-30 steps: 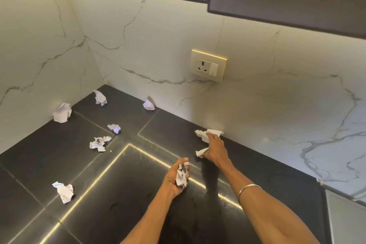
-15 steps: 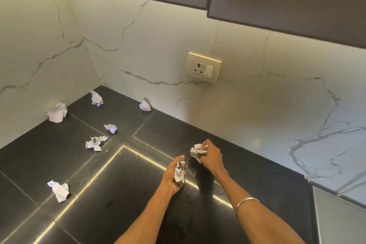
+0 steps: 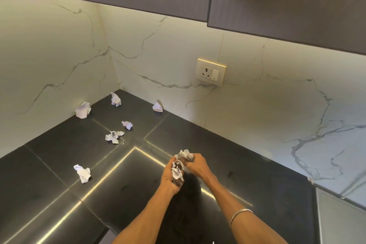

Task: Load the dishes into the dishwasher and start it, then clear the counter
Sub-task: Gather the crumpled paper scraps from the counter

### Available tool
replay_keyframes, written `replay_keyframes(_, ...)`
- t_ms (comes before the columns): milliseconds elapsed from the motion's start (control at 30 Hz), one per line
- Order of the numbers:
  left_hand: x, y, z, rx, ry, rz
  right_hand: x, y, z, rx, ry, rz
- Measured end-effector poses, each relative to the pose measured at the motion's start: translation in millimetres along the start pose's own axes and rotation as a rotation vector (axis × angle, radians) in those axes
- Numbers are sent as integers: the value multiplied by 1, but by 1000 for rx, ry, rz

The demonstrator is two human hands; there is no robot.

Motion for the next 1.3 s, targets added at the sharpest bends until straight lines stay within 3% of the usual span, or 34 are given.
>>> replay_keyframes(233, 26, 18, -48, -134, 40, -8, -29, -22, -39, 147, 65, 18)
replay_keyframes(300, 42, 19, -58, -173, 78, -50, -43, -25, -49, 177, -1, 32)
replay_keyframes(433, 71, 19, -84, -214, 125, -95, -82, -32, -79, 132, -148, 92)
replay_keyframes(900, 184, 29, -193, -364, 136, -172, -198, -53, -196, 129, -151, 201)
replay_keyframes(1167, 281, -7, -244, -313, 295, -232, -269, -38, -294, 61, -245, 249)
replay_keyframes(1300, 373, -34, -197, -321, 540, -136, -287, -27, -326, 41, -264, 288)
Point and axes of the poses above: each hand's wrist, its own z-axis towards the middle knuckle, its own x-axis out of the back of the hand, y = z × x, the point moved 8 cm from there along z, towards the middle knuckle, and after that the axes turned 1 degree about -x, right-handed, at the moved point
